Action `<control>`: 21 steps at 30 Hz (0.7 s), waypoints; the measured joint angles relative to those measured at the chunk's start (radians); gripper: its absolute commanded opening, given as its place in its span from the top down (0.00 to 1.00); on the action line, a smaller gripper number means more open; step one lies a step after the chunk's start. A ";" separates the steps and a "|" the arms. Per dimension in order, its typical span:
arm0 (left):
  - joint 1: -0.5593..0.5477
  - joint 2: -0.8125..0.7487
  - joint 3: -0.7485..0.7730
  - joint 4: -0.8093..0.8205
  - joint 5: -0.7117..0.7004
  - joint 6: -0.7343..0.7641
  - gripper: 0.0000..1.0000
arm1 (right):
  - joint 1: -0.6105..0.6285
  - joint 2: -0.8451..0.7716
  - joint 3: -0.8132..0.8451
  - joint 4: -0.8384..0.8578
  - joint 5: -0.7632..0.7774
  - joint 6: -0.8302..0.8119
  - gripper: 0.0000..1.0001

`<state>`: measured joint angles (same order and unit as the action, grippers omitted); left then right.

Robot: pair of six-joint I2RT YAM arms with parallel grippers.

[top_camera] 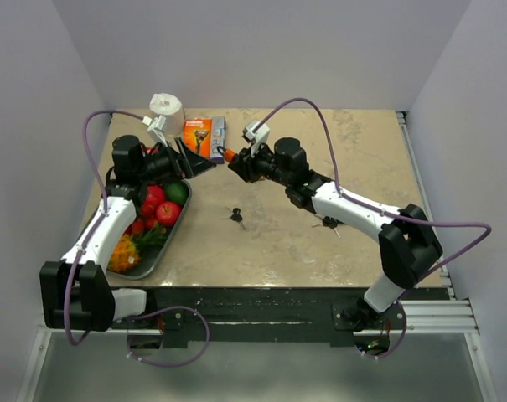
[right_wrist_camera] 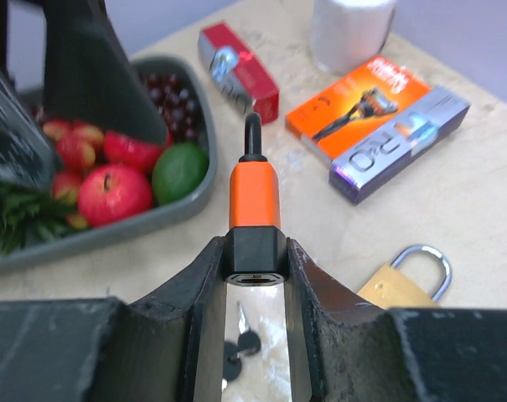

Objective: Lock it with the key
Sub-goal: Place the lock at the center of the board.

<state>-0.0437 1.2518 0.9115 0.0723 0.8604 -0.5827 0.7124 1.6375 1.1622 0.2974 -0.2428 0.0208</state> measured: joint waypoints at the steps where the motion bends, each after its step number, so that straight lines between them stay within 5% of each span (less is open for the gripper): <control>1: -0.010 0.011 -0.005 0.030 -0.008 -0.061 0.10 | 0.000 0.003 0.012 0.011 0.016 0.015 1.00; 9: -0.072 0.084 -0.013 0.176 -0.056 -0.374 0.09 | 0.008 0.026 0.066 0.058 0.097 0.093 1.00; 17: -0.094 0.112 -0.026 0.294 -0.075 -0.509 0.11 | 0.045 0.028 0.066 0.067 0.138 0.119 1.00; 21: -0.094 0.140 -0.026 0.330 -0.086 -0.557 0.20 | 0.071 0.028 0.066 0.081 0.150 0.124 1.00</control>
<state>-0.1379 1.3918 0.8856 0.4023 0.7742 -1.1397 0.7834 1.6653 1.2285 0.3782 -0.0929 0.1444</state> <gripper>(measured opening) 0.865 0.300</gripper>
